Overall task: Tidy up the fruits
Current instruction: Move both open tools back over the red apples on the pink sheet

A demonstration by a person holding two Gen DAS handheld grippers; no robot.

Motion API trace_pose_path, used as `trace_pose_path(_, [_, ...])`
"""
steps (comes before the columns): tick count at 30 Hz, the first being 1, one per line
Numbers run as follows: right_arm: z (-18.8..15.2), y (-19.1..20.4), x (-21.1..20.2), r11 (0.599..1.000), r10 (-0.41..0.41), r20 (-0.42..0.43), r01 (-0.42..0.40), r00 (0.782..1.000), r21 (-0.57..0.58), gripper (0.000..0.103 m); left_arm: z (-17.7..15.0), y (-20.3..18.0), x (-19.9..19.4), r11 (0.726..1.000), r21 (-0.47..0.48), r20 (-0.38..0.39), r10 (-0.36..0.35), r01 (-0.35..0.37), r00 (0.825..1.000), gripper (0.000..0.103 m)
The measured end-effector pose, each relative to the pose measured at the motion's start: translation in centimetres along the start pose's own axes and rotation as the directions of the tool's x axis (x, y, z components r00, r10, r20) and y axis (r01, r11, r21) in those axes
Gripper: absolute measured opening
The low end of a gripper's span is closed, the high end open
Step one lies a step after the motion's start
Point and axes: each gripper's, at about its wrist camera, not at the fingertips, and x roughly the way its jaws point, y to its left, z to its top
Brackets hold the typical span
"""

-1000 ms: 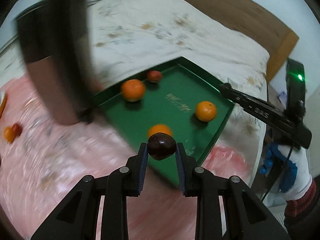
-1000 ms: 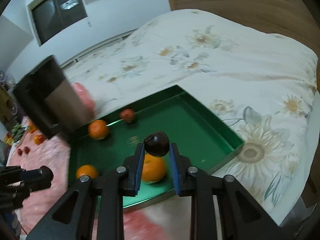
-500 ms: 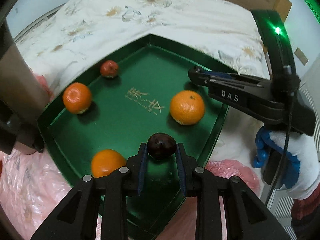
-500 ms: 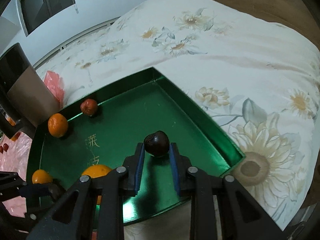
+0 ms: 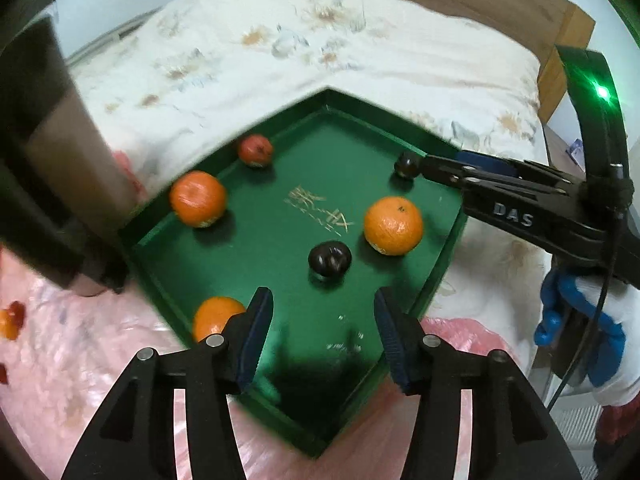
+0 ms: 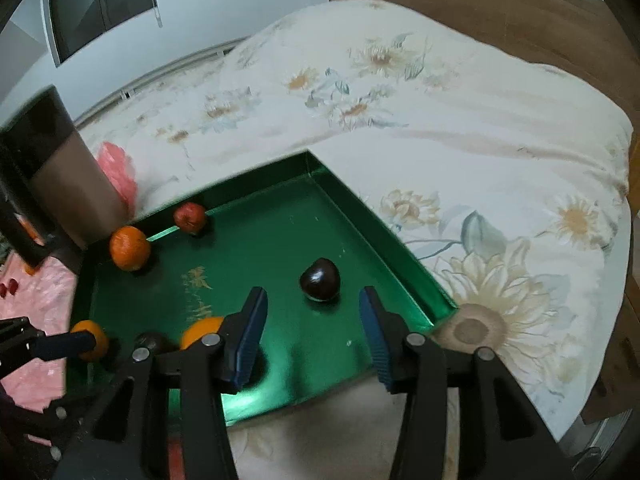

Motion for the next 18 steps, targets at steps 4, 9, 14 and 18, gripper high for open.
trace_pose_path(4, [0.1, 0.8, -3.9, 0.999, 0.039, 0.052, -0.039, 0.998, 0.003, 0.055, -0.9, 0.8, -4.4, 0.999, -0.029, 0.068, 0.037, -0.035, 0.997, 0.05])
trace_pose_path(9, [-0.8, 3.7, -8.6, 0.992, 0.124, 0.096, -0.122, 0.988, -0.034, 0.055, -3.4, 2.3, -9.3, 0.991, -0.094, 0.109, 0.105, -0.095, 0.988, 0.052])
trace_pose_path(14, [-2.7, 8.6, -12.4, 0.971, 0.213, 0.095, -0.2, 0.972, -0.13, 0.055, -6.9, 4.7, -13.3, 0.973, -0.169, 0.112, 0.177, -0.157, 0.978, 0.054])
trace_pose_path(18, [-4.1, 12.9, -13.9, 0.943, 0.28, 0.07, -0.261, 0.957, -0.205, 0.055, -9.6, 7.4, -15.8, 0.949, -0.239, 0.117, 0.238, -0.205, 0.964, 0.06])
